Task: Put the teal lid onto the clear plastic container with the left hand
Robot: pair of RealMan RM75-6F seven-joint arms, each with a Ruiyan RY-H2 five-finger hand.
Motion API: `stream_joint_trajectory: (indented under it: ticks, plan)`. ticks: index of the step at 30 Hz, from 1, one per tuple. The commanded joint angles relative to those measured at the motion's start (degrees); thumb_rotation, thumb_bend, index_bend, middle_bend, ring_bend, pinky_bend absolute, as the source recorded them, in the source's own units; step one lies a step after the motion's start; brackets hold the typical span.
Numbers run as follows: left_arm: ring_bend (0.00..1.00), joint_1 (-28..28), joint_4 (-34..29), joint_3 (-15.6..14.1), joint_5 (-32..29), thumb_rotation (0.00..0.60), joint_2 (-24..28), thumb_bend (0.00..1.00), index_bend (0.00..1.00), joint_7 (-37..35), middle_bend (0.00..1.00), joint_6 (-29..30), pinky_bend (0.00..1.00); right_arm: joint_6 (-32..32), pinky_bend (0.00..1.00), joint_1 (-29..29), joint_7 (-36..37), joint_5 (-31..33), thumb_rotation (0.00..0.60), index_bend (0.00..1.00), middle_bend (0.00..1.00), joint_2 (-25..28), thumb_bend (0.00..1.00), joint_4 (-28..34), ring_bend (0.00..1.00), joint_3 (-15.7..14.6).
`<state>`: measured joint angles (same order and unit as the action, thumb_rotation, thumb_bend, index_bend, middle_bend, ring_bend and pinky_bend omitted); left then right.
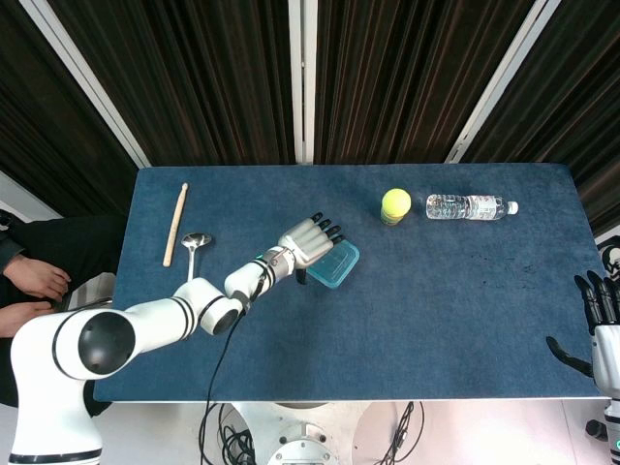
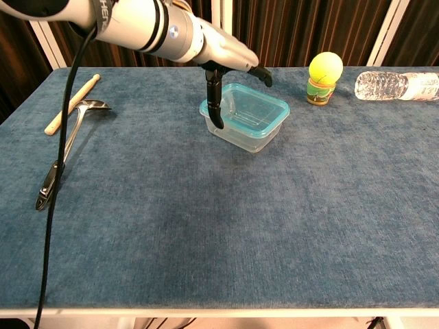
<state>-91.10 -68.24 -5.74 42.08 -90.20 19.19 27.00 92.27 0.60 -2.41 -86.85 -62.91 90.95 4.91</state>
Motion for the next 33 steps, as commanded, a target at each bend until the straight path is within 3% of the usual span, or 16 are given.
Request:
stream_joint_trajectory:
  ticks: [1,27,33]
  plan:
    - [0.0,0.13,0.7,-0.35,-1.3,0.485,-1.02,0.0,0.03,1.11,0.0,-0.1,0.0,0.01,0.01,0.08,0.02,0.05,0.6,0.0,0.05,-0.03,0.11,-0.03,0.0,-0.05]
    - [0.0,0.9,0.88,0.33,-2.6,0.485,-3.08,0.0,0.03,4.18,0.0,-0.71,0.0,0.59,0.01,0.63,-0.28,-0.26,0.6,0.0,0.05,-0.05,0.11,0.2,0.0,-0.22]
    - [0.0,2.41,-2.33,1.66,-1.78,0.485,-0.51,0.0,0.03,3.21,0.0,2.01,0.0,1.17,0.01,0.93,-0.4,-0.52,0.6,0.0,0.05,0.18,0.11,0.45,0.0,-0.23]
